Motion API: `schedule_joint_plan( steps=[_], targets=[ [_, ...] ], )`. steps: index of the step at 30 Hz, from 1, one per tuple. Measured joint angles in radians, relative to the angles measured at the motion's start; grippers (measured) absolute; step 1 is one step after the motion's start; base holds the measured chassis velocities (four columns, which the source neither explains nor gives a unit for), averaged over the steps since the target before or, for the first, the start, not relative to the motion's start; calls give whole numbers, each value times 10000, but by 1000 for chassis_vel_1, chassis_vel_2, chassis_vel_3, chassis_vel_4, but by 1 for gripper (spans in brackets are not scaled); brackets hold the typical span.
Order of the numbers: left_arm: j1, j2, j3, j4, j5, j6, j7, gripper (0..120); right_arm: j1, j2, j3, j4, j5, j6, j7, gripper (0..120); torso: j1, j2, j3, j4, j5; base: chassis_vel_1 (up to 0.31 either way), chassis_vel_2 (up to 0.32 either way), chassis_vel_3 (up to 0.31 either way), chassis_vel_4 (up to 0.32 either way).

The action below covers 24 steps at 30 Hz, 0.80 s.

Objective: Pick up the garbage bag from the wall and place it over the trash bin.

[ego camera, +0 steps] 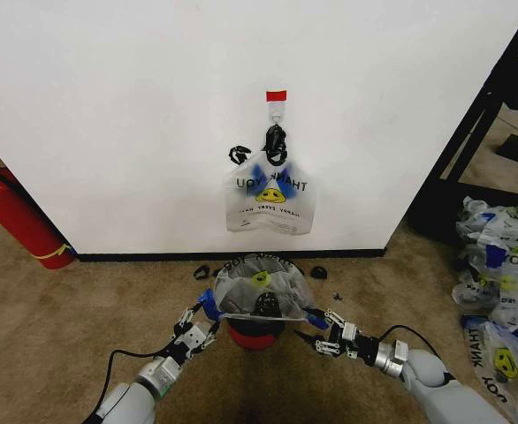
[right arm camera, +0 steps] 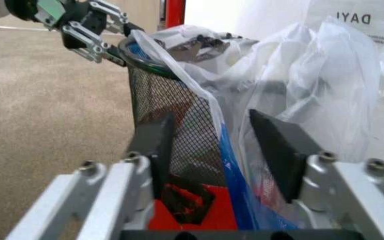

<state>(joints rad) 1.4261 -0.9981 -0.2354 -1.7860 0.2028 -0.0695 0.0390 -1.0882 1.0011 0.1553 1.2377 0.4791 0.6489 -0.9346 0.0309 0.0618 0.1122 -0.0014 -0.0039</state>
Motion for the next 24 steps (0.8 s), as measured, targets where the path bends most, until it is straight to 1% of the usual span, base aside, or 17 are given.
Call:
schedule_joint_plan(
  steps=[4, 5, 6, 11, 17, 22, 24],
  targets=[
    [12, 11, -3, 51, 17, -122, 2, 26, 23, 165, -43, -130, -85, 31, 65, 24, 0, -1, 0, 0, 0, 0, 0, 0, 0],
    [15, 15, -6, 99, 28, -197, -2, 22, 25, 209, -59, -157, -106, 46, 71, 19, 0, -1, 0, 0, 0, 0, 0, 0, 0],
    [15, 15, -6, 99, 28, -197, -2, 22, 25, 209, -59, -157, -106, 46, 71, 19, 0, -1, 0, 0, 0, 0, 0, 0, 0],
    [72, 62, -43, 310, 191, -567, 55, 0, 39, 313, -76, -207, -116, 108, 56, 0, 0, -1, 0, 0, 0, 0, 0, 0, 0],
    [105, 123, -70, 555, 560, -864, 293, 0, 80, 396, -21, -509, -88, 278, -266, 0, 0, 0, 0, -2, -1, 0, 0, 0, 0],
    [73, 75, -103, 982, 1026, -913, 510, 0, 315, 643, 7, -1289, -409, 611, -417, 0, 0, 0, 0, -1, 0, 0, 0, 0, 0],
    [5, -9, -122, 1361, 1272, -913, 556, 0, 471, 857, 10, -1883, -632, 913, -443, 0, 0, -1, 0, -1, 0, 0, 0, 0, 0]
  ],
)
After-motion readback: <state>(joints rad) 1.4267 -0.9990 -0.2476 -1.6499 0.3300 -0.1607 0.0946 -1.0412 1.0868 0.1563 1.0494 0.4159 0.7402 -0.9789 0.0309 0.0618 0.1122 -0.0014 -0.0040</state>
